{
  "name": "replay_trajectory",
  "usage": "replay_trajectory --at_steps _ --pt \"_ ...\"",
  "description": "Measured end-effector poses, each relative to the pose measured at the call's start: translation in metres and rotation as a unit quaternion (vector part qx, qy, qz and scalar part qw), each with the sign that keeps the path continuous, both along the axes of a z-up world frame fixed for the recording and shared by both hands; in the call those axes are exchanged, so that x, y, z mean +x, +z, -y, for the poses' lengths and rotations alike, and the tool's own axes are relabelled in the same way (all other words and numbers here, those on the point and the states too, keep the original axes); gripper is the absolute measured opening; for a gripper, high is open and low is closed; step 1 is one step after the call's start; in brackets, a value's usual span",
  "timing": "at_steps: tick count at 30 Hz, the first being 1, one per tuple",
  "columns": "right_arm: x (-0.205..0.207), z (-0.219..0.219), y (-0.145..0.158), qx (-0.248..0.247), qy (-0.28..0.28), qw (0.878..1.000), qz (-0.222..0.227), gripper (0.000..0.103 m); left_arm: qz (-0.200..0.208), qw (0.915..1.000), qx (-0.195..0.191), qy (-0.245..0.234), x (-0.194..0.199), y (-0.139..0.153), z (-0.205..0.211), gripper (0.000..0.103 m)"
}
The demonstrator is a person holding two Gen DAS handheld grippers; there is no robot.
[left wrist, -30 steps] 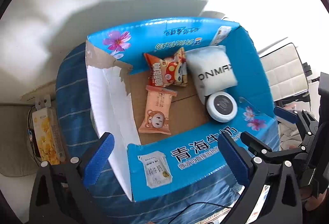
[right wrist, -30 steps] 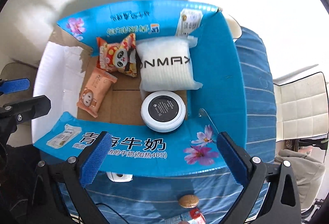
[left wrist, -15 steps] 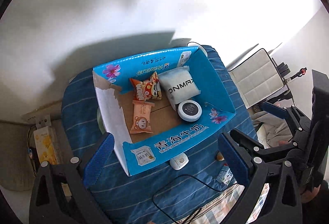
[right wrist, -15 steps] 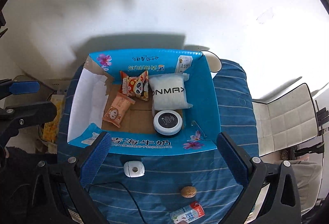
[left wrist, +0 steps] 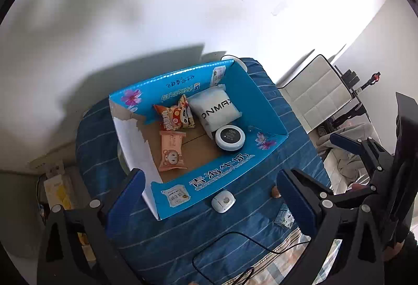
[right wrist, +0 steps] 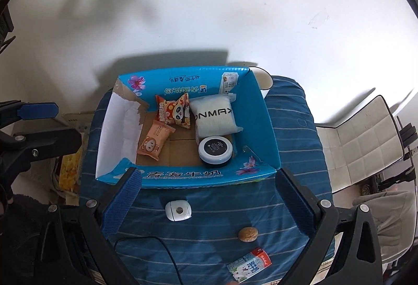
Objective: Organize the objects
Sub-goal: 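Lift both open tools away from the box, then grasp the small white round gadget with the left tool while the right tool grasps the milk carton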
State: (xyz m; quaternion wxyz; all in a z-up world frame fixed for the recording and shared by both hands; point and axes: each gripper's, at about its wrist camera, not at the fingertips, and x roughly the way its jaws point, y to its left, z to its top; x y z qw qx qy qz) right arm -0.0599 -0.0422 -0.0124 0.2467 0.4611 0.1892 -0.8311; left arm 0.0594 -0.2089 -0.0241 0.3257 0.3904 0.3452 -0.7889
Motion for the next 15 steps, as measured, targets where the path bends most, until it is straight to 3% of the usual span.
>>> replay_trajectory --at_steps 3,6,8,10,11,12,14,15 --pt "-0.002 -0.03 -0.007 -0.039 -0.058 0.998 0.008 0.103 0.003 0.997 -0.041 -0.066 -0.021 -0.007 -0.016 0.103" --pt "0.002 -0.073 -0.03 -0.069 -0.153 0.985 0.027 0.103 0.062 0.9804 -0.106 -0.154 -0.052 -0.031 -0.044 0.103" --pt "0.011 -0.105 -0.054 -0.102 -0.221 0.968 0.057 0.103 0.09 0.9717 -0.103 -0.193 -0.067 -0.055 -0.057 0.103" --pt "0.025 -0.134 -0.082 -0.138 -0.282 0.945 0.09 0.103 0.107 0.962 -0.065 -0.243 -0.083 -0.086 -0.069 0.103" --pt "0.033 -0.146 -0.097 -0.15 -0.306 0.934 0.105 0.103 0.122 0.9547 -0.055 -0.266 -0.09 -0.101 -0.076 0.094" --pt "0.041 -0.156 -0.112 -0.158 -0.329 0.923 0.122 0.1 0.143 0.9461 -0.056 -0.285 -0.098 -0.118 -0.083 0.078" --pt "0.057 -0.172 -0.139 -0.17 -0.363 0.905 0.144 0.093 0.192 0.9289 -0.057 -0.311 -0.111 -0.152 -0.095 0.062" --pt "0.064 -0.178 -0.15 -0.171 -0.378 0.898 0.148 0.09 0.205 0.9256 -0.053 -0.314 -0.115 -0.167 -0.097 0.061"
